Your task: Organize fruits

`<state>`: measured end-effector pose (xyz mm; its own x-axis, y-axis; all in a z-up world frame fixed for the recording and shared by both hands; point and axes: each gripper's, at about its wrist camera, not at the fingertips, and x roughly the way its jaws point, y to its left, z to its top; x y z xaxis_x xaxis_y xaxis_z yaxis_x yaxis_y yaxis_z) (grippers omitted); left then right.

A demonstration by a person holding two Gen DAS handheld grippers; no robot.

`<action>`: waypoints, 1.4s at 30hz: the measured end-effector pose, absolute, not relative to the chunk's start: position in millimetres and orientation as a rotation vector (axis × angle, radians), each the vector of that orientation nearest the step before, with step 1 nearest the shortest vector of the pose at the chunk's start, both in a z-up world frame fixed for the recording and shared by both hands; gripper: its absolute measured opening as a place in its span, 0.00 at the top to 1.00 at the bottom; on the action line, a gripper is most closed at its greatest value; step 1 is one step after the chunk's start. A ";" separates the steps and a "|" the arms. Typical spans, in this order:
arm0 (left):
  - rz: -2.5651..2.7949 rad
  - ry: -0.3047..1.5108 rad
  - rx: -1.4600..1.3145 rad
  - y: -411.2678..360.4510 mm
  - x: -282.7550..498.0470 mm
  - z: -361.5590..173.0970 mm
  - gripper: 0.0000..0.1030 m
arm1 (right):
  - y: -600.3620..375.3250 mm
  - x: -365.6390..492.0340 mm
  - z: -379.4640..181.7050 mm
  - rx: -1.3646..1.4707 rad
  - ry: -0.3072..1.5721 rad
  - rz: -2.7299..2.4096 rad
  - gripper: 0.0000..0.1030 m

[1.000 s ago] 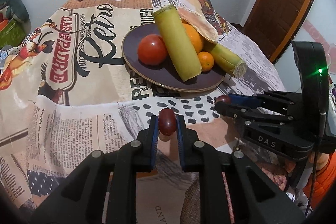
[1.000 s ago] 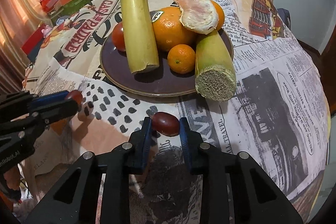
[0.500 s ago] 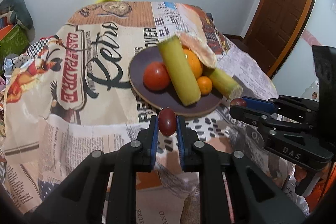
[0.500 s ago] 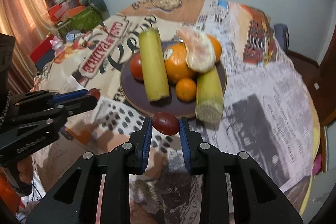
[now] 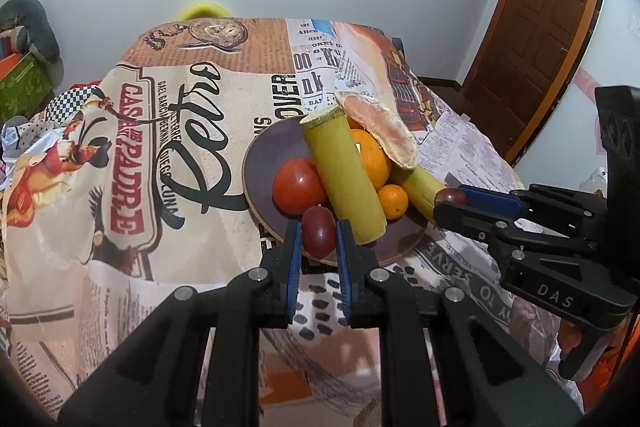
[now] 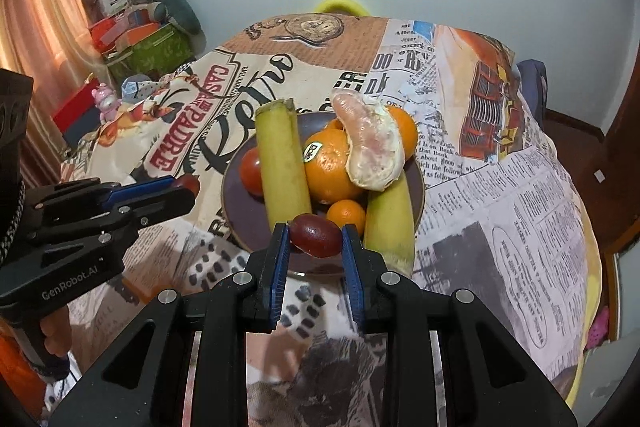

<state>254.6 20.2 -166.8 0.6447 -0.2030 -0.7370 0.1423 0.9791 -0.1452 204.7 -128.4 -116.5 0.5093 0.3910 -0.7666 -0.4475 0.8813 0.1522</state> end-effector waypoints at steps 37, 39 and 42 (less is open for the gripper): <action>-0.109 0.561 -0.021 5.9 191.0 -53.8 0.73 | -167.1 148.7 -3.2 -0.006 0.618 0.460 0.64; -0.106 0.495 -0.014 2.4 170.8 -31.8 0.73 | -172.8 132.6 15.5 0.009 0.565 0.466 0.64; -0.107 0.399 0.001 -3.6 138.9 -2.6 0.73 | -179.5 109.7 38.5 0.021 0.490 0.469 0.64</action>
